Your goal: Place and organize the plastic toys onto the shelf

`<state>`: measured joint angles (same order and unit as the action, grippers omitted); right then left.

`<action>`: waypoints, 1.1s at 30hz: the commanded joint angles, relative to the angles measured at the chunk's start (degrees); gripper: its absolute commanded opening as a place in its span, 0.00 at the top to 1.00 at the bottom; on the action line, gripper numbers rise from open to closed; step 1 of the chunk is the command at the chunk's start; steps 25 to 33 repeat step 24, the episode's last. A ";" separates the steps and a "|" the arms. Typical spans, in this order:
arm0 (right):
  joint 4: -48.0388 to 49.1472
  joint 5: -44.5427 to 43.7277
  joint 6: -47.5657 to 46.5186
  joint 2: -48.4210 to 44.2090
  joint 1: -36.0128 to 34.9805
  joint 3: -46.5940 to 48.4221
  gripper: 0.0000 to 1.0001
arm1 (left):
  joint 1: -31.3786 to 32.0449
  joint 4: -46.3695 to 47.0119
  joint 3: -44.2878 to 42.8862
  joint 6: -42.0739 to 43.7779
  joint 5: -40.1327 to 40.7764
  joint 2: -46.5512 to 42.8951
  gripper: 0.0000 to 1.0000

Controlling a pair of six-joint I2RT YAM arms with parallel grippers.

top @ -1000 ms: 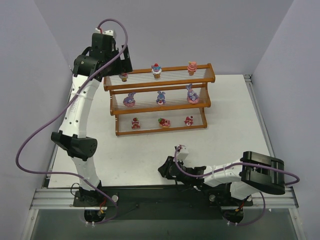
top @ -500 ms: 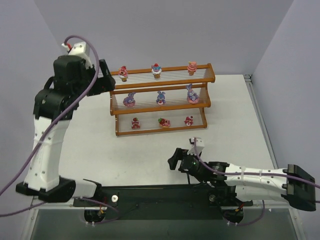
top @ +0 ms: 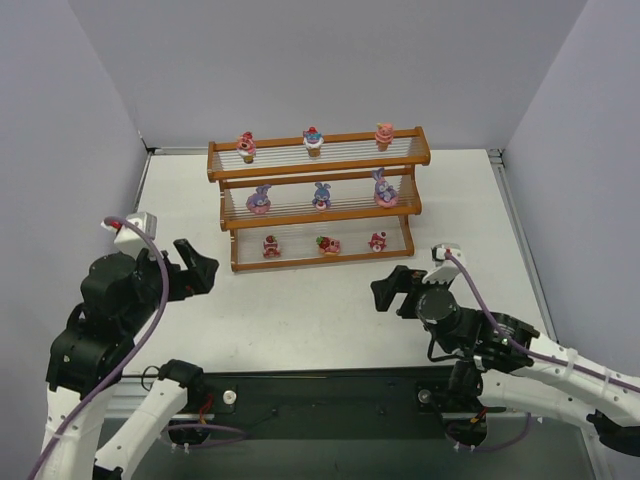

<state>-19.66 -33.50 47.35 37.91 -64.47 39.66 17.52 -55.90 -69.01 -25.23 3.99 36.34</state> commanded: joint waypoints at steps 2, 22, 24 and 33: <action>-6.35 -3.77 -5.60 -5.12 0.39 4.99 0.15 | -0.20 5.62 8.44 -3.15 -2.93 -6.01 0.03; -6.97 -2.36 -9.91 -12.51 0.31 6.39 0.17 | -0.20 3.61 12.50 0.18 -0.39 -8.39 0.03; -6.88 -1.75 -10.00 -12.25 0.31 6.40 0.16 | -0.20 3.34 12.50 0.27 -0.21 -8.48 0.03; -6.88 -1.75 -10.00 -12.25 0.31 6.40 0.16 | -0.20 3.34 12.50 0.27 -0.21 -8.48 0.03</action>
